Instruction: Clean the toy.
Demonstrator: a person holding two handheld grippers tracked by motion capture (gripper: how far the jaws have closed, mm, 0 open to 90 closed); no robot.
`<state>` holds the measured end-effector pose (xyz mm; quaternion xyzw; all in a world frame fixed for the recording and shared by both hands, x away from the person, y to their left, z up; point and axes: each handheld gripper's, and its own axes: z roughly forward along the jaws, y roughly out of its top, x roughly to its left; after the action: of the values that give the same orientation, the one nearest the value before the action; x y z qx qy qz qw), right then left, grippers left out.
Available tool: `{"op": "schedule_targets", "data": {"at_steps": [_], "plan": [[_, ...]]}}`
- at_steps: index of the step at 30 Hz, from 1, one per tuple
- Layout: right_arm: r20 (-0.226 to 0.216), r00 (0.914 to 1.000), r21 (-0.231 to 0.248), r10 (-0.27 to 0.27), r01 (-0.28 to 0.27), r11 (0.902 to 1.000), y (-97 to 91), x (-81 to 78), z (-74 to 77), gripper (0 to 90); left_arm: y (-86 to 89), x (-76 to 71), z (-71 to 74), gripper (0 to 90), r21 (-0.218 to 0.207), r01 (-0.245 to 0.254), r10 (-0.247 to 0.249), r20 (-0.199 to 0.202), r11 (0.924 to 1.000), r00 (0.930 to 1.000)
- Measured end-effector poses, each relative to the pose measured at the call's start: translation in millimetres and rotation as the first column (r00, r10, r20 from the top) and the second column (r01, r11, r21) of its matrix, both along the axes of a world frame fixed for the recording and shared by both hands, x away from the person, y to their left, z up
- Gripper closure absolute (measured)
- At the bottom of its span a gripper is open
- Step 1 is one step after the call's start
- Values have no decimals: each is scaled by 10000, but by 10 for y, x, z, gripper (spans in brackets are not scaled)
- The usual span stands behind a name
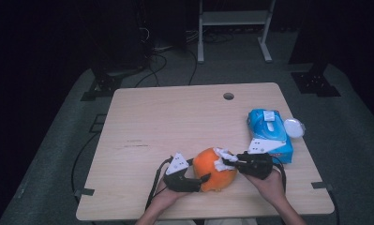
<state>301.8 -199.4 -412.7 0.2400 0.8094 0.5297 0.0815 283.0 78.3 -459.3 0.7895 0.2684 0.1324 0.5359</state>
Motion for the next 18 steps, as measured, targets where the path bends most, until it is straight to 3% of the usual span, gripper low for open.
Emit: {"op": "schedule_targets", "data": {"at_steps": [3,5,8,10,13,15,18], "plan": [[533,9971,-411,539,-517,9978,198,-61,70,804,-31,-87,116,402,767,94,-194,1305,9970,9913],[731,9967,-515,364,-327,9981,203,-36,94,804,-14,-106,158,414,933,88,-241,1636,9956,9862],[700,9970,-524,-339,376,9979,74,29,27,804,10,-97,173,412,967,260,-413,1598,9950,9863],[482,9983,-325,-324,340,9989,71,6,17,804,-22,-111,151,411,1062,371,-552,1730,9937,9834],[759,9966,-275,320,-300,9992,254,-102,59,804,-78,-161,143,411,1378,456,-730,2008,9894,9769],[1026,9933,-532,540,-488,9974,338,-111,100,804,-61,-163,142,410,1396,453,-732,2020,9892,9767],[888,9960,-408,50,-14,9992,235,-30,109,804,-44,-165,140,400,1290,536,-778,1904,9902,9786]]}}
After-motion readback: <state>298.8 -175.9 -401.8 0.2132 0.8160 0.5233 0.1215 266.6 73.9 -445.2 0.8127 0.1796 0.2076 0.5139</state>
